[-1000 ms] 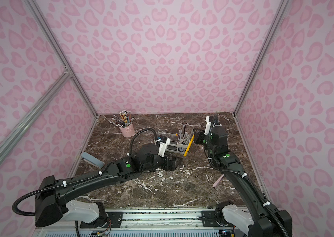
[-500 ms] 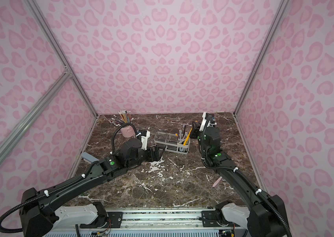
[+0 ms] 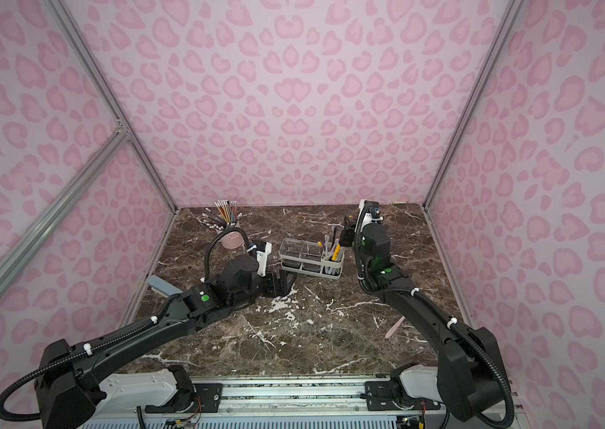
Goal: Place the toothbrush into the toothbrush holder
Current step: Place the toothbrush in the toothbrush holder.
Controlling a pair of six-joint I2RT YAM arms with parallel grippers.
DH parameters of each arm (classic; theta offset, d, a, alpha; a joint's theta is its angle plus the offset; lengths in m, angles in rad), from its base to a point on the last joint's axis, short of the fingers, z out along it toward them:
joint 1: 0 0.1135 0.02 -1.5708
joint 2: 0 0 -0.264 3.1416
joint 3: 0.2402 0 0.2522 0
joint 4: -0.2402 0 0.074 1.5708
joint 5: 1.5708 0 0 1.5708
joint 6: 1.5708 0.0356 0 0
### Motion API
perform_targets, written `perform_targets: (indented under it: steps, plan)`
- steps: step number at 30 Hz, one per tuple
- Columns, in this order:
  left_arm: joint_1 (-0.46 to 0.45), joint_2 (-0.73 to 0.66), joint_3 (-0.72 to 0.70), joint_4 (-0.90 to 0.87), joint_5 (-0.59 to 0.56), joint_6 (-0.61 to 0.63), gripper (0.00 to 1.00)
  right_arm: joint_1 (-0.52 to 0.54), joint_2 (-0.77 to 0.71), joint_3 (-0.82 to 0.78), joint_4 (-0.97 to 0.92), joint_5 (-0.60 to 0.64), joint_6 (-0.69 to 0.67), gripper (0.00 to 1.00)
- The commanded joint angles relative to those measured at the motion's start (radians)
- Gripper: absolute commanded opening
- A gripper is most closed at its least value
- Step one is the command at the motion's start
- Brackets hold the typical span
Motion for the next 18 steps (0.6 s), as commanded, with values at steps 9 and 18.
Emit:
perform_targets:
  steps: [9, 18]
  plan:
    - [0.001, -0.016, -0.024, 0.041, -0.032, 0.002, 0.92, 0.001, 0.077, -0.016, 0.133, 0.023, -0.03, 0.0]
    - [0.0, -0.014, -0.038, 0.054, -0.035, 0.005, 0.91, 0.014, 0.081, -0.101, 0.221, 0.032, -0.016, 0.0]
